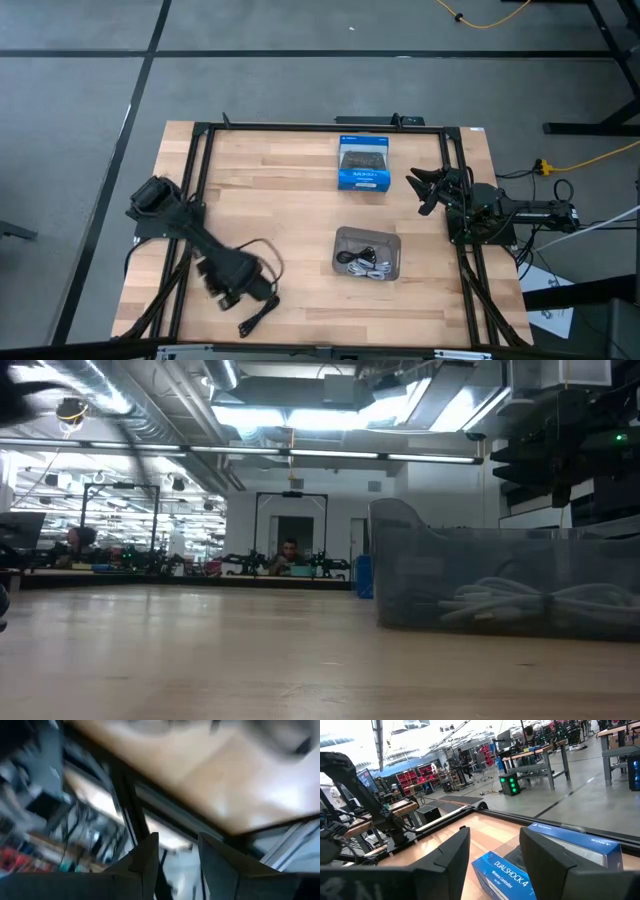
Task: Pick and place USB-C Cables
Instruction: Adjust the top black charger cable, then put the bottom black charger cable into the black bin
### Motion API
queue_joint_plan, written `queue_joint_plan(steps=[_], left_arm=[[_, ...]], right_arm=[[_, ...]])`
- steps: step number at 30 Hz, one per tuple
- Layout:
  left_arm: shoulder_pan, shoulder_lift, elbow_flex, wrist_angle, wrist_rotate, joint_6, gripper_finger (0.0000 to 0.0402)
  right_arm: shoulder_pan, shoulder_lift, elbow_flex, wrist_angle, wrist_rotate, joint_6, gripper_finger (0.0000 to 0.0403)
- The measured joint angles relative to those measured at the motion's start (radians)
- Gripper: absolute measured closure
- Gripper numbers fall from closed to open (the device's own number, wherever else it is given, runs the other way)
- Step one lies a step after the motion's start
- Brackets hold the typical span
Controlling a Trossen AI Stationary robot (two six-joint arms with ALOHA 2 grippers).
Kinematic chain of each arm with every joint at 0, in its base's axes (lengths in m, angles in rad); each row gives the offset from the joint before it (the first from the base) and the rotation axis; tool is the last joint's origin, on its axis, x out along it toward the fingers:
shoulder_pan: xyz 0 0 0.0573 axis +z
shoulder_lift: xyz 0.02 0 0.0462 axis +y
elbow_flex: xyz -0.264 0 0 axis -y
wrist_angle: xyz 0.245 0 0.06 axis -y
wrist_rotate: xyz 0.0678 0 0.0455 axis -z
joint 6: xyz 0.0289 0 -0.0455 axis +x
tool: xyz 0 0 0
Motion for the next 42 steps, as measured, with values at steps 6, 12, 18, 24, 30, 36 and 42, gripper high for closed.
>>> queue_joint_plan(steps=[6,12,18,24,30,36,42], left_arm=[[-0.057,0.0,-0.171,0.267,0.068,-0.039,0.0272],[-0.013,0.0,-0.264,0.502,-0.232,-0.063,0.0276],[0.133,-0.011,-0.264,0.474,-0.528,0.043,0.0276],[0.311,-0.01,-0.253,0.485,-0.735,0.148,0.0276],[0.378,-0.01,-0.136,0.479,-0.697,0.236,0.0276],[0.341,-0.01,0.069,0.485,-0.454,0.278,0.0276],[0.227,-0.01,0.138,0.53,-0.217,0.127,0.0276]], right_arm=[[0.0,0.0,0.0,0.0,0.0,-0.001,0.0226],[0.0,0.0,0.0,0.0,0.001,0.001,0.0226],[0.0,0.0,0.0,0.001,0.001,0.026,0.0226],[0.0,0.0,0.0,0.001,0.001,0.024,0.0226],[0.0,0.0,0.0,0.001,0.001,0.021,0.0226],[0.0,0.0,0.0,0.001,0.001,0.02,0.0226],[0.0,0.0,0.0,0.001,-0.01,0.019,0.0226]])
